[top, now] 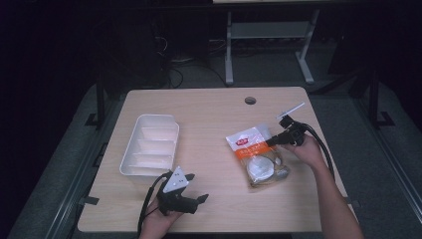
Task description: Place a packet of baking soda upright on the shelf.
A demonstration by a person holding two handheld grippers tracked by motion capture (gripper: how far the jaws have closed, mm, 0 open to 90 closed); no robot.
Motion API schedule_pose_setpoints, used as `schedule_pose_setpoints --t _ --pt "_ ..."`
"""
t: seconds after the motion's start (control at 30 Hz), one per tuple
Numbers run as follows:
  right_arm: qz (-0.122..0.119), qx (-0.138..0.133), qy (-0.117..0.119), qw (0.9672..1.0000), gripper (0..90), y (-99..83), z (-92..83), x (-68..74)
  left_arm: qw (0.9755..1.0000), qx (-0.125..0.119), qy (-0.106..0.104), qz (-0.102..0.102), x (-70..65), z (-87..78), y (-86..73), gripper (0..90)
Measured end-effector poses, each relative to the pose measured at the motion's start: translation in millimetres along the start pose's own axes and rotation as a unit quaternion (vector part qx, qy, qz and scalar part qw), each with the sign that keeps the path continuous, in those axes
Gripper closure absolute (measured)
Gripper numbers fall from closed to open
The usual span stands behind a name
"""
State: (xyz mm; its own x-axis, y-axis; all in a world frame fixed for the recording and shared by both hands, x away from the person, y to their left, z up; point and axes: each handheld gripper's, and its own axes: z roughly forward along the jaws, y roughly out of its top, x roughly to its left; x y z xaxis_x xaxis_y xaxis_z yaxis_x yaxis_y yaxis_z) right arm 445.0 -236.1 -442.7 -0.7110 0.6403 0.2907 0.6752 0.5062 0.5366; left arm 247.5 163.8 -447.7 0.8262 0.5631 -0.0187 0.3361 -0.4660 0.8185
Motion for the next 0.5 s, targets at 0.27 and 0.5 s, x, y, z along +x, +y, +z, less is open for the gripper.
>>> schedule_pose_setpoints --t 0.27,0.5 --pt "-0.007 -0.007 0.024 0.9997 76.1 1.0 -3.3 0.2 1.0000 0.000 -0.001 0.001 -0.4 0.8 0.1 19.2" --pt "0.034 -0.001 0.067 0.9972 74.8 -1.9 13.8 -10.9 1.0000 -0.001 -0.001 0.000 -0.5 0.8 0.2 19.2"
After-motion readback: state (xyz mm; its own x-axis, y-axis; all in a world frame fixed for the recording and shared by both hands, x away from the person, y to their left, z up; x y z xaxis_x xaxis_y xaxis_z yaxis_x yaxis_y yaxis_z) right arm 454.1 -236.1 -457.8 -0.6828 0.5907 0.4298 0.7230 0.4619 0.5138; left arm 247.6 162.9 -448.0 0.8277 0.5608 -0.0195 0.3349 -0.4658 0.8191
